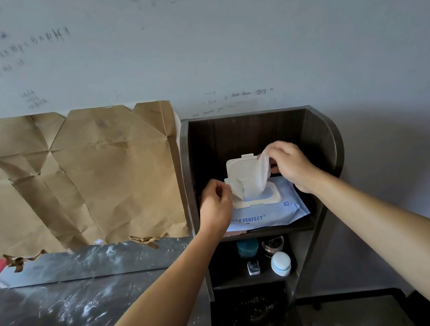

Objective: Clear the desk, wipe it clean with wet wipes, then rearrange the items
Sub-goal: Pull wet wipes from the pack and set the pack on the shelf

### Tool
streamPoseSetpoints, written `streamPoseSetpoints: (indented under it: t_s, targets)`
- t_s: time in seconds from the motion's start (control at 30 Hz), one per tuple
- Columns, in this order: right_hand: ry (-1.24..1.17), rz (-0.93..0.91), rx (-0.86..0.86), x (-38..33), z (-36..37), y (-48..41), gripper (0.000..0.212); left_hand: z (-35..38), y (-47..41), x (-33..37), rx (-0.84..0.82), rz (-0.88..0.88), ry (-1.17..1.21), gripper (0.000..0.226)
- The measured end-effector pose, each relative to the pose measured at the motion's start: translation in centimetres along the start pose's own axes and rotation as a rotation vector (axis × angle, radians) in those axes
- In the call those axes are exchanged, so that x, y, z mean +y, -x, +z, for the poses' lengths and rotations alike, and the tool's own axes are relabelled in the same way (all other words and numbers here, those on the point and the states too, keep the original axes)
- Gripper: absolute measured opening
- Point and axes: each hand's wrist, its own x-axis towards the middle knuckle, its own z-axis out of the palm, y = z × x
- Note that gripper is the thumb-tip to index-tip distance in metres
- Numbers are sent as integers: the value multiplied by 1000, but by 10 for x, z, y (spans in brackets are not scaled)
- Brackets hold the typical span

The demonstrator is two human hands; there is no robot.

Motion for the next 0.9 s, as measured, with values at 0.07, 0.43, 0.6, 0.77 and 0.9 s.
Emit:
streamPoseSetpoints:
  t_s: [0.07, 0.43, 0.6, 0.77, 0.9]
  targets:
    - [-152, -45, 105, -15, -7, 2, 21, 0, 1, 0, -10, 22, 6, 14]
    - [-146, -372, 582, -42, -35, 30, 9, 6, 0, -4, -170, 253, -216, 23]
    - [257, -394, 349, -17, -37, 44, 3, 8, -1, -5, -386, 557, -751, 50]
    - [738, -142, 76, 21, -29, 56, 38, 14, -6, 6, -525, 649, -1050, 51]
    - [865, 7, -26, 28, -17, 59, 61, 18, -10, 2, -387, 554, -719, 38]
